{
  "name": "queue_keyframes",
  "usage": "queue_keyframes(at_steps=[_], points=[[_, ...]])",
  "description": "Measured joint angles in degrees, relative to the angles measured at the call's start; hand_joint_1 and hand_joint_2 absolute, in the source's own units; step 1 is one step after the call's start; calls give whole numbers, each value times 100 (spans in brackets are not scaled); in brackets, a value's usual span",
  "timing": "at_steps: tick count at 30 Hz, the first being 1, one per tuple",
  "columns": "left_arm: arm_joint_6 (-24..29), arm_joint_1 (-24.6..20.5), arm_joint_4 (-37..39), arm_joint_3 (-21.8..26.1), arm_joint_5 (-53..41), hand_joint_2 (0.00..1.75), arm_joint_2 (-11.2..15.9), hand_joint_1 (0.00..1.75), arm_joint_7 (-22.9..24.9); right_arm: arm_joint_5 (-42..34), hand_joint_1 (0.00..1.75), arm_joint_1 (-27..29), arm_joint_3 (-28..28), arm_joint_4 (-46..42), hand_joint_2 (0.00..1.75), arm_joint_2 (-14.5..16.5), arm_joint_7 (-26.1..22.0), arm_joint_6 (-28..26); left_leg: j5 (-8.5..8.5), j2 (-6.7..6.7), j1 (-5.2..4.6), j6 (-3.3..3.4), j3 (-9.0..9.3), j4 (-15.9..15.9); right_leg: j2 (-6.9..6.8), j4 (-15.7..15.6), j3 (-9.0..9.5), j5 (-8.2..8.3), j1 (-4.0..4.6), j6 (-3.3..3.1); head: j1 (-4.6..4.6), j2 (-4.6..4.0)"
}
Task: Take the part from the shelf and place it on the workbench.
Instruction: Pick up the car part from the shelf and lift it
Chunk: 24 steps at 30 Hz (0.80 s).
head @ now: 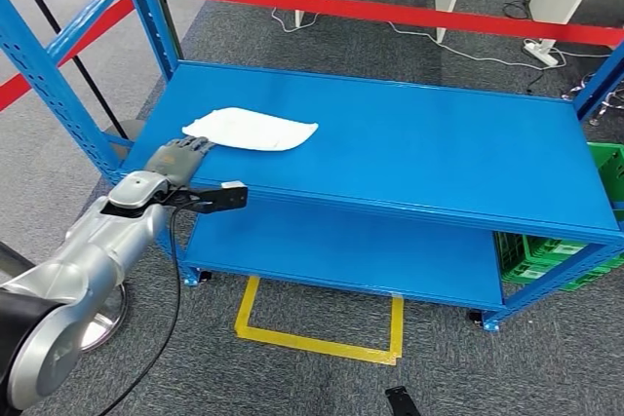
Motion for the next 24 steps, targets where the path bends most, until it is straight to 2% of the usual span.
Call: queue_keyframes(at_steps=[3, 7, 24], points=[[-18, 32, 17, 6, 20, 175, 36, 0, 37, 0, 0, 1, 0, 0, 175, -1, 5, 2, 0, 0, 0, 0, 0, 0, 0, 1, 0, -1, 0, -2, 0, 0], [37, 77, 20, 24, 76, 0, 74, 0, 52, 4, 0, 3, -2, 0, 175, -2, 15, 2, 0, 0, 0, -1, 0, 0, 0, 2, -2, -1, 0, -2, -1, 0], [1097, 8, 18, 24, 1, 0, 14, 0, -121, 93, 0, 30, -86, 0, 175, -2, 11, 0, 1, 0, 0, -2, 1, 0, 2, 5, -7, -1, -1, -3, 0, 0]])
